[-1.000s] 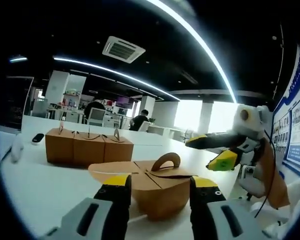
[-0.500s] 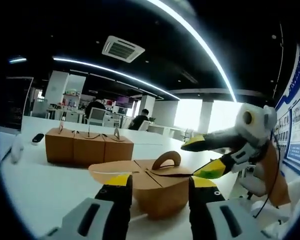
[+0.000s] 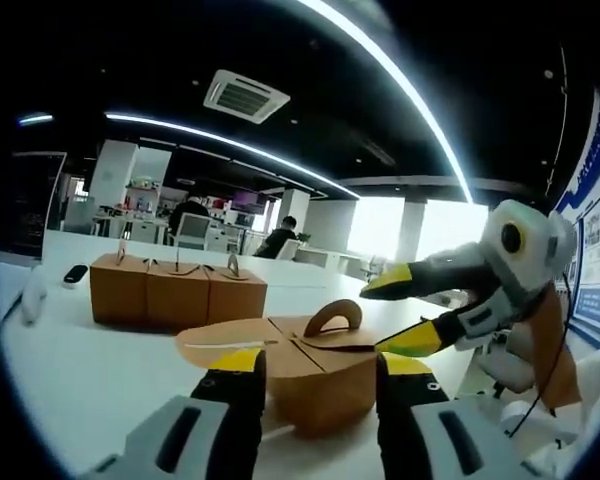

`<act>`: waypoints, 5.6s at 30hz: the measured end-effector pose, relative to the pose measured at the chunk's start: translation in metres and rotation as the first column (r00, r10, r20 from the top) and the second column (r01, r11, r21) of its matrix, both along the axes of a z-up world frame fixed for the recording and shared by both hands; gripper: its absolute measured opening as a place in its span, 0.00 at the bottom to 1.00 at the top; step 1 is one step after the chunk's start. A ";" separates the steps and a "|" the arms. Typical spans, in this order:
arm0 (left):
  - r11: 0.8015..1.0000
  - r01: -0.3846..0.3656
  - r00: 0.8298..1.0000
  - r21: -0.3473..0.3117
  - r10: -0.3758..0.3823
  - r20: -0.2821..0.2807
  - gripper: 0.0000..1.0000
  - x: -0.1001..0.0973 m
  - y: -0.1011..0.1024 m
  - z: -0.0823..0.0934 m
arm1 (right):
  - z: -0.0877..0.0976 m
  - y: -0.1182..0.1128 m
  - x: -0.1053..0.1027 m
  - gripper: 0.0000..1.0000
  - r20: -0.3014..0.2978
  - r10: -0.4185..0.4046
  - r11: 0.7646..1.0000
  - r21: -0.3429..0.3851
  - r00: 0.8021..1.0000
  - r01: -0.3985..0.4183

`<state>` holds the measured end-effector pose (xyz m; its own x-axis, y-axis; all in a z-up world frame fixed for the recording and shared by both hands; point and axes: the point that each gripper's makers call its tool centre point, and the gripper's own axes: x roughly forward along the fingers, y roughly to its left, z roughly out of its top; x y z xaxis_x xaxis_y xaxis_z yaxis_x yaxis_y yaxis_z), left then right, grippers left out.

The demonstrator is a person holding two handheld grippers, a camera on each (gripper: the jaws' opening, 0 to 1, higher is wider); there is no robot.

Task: Pick up one paper box from the group, open the paper box, and remove the item inside

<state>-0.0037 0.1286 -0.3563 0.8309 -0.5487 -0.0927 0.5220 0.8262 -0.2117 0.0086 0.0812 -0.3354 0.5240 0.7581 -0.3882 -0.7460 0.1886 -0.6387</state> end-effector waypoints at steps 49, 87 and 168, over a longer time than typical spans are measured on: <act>1.000 0.015 1.000 0.013 -0.014 -0.017 0.43 0.000 -0.001 -0.009 | -0.021 0.001 0.005 0.11 -0.018 -0.031 0.997 -0.065 0.999 0.030; 1.000 0.012 1.000 0.024 -0.012 -0.023 0.41 0.000 -0.002 -0.014 | -0.007 -0.004 0.005 0.03 -0.152 -0.014 0.991 0.131 0.988 0.034; 0.991 -0.133 0.991 0.004 0.133 0.004 0.36 0.024 0.000 -0.015 | -0.018 0.010 0.014 0.13 0.076 -0.048 0.997 -0.061 0.996 0.053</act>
<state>0.0198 0.1288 -0.3709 0.8968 -0.4327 -0.0917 0.4080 0.8893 -0.2066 0.0227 0.0907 -0.3537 0.5902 0.7053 -0.3927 -0.6865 0.1827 -0.7038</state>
